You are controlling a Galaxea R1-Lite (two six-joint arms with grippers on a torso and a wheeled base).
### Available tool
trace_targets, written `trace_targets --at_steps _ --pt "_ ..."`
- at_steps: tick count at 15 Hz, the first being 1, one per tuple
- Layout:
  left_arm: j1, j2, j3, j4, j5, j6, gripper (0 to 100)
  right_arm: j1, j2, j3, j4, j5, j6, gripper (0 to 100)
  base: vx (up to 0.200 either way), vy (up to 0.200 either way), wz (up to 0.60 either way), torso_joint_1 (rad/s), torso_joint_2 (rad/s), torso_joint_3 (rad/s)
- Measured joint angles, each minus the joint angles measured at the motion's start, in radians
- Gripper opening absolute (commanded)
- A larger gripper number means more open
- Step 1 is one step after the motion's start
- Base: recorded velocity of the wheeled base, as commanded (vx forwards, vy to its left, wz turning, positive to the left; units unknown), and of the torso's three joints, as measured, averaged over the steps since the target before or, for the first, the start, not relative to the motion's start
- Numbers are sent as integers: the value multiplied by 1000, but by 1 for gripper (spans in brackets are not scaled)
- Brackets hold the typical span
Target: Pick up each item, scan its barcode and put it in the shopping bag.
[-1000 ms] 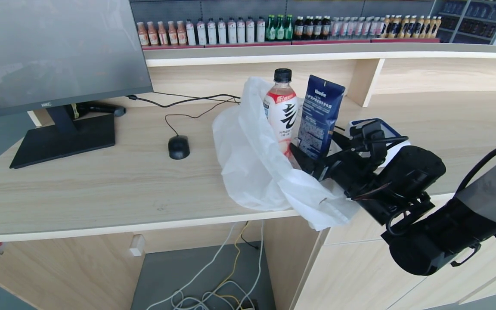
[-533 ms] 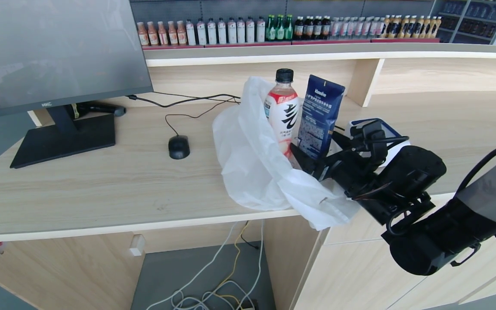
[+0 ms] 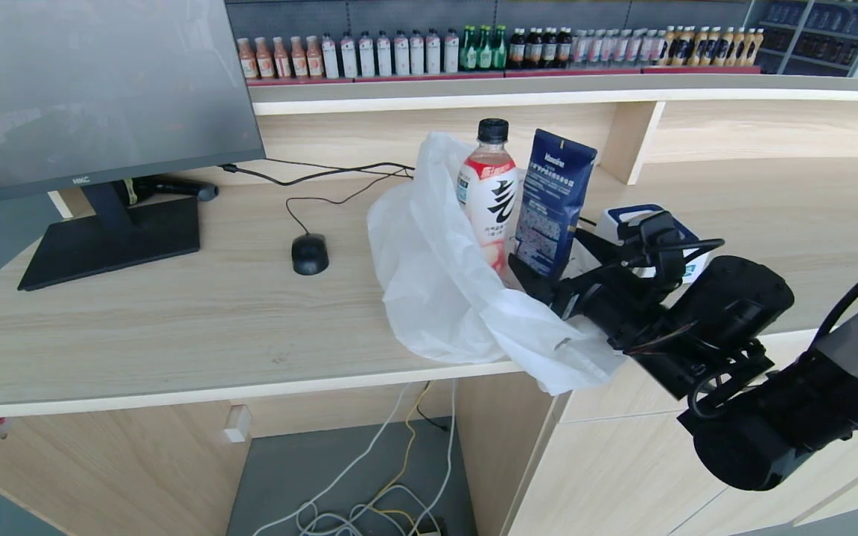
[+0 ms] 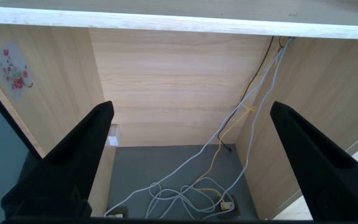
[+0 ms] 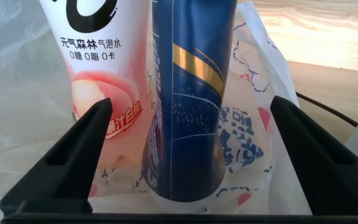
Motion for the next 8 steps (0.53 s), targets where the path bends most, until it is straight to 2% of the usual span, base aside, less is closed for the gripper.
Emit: trace_targets --at_steps 8 --pt "0 0 0 0 0 0 100 3 -227 187 0 1 0 100 0 0 0 0 0 0"
